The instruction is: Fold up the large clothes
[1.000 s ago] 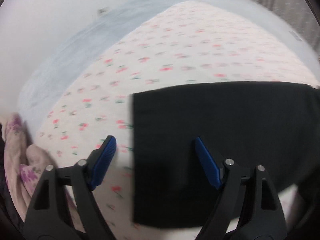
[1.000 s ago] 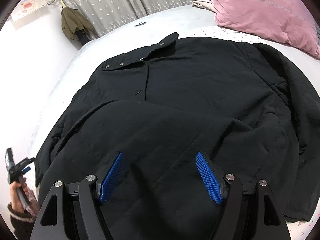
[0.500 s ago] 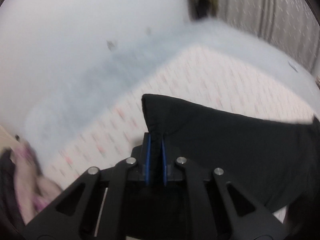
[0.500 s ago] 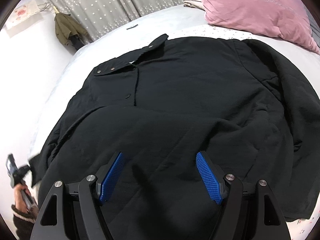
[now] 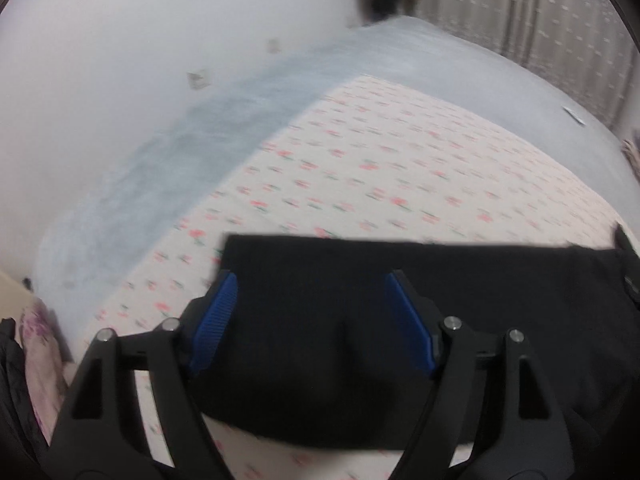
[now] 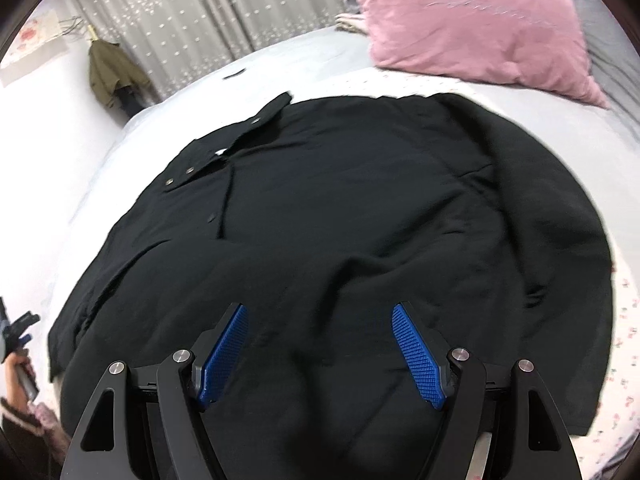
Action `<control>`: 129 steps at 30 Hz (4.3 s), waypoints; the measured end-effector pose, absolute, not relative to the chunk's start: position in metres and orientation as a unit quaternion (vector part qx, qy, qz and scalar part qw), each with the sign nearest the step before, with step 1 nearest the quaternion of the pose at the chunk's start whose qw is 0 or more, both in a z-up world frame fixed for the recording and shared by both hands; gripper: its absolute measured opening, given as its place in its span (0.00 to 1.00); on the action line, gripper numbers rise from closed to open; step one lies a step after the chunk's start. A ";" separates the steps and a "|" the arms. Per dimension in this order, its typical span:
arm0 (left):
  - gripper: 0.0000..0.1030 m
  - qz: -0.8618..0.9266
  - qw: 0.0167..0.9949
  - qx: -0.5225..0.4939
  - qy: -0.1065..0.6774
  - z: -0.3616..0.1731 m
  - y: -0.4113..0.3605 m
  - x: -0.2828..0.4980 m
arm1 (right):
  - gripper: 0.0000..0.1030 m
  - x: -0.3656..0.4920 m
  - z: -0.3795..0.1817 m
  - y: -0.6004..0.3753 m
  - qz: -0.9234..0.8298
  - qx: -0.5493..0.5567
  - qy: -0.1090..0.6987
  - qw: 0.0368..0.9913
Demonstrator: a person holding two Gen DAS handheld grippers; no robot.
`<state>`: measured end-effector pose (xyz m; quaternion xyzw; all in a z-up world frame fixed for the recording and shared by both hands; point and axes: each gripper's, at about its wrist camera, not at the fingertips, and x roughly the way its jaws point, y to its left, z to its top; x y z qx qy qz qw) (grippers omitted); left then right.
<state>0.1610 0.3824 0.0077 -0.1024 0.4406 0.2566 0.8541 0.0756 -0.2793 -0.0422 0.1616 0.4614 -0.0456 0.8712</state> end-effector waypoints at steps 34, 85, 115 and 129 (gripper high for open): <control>0.88 -0.156 0.907 -0.039 0.388 0.010 0.010 0.094 | 0.12 -0.010 -0.098 -0.369 -0.132 0.063 0.482 0.864; 0.89 -0.219 0.889 -0.047 0.399 0.017 0.021 0.077 | 0.53 0.065 -0.087 -0.645 -0.448 0.063 0.430 0.782; 0.88 -0.214 0.795 -0.173 0.540 -0.037 0.105 0.002 | 0.73 -0.066 -0.104 -0.279 -0.005 0.252 0.552 0.795; 0.88 -0.224 0.797 -0.181 0.531 -0.045 0.090 -0.004 | 0.10 -0.088 -0.097 -0.237 0.055 0.257 0.494 0.829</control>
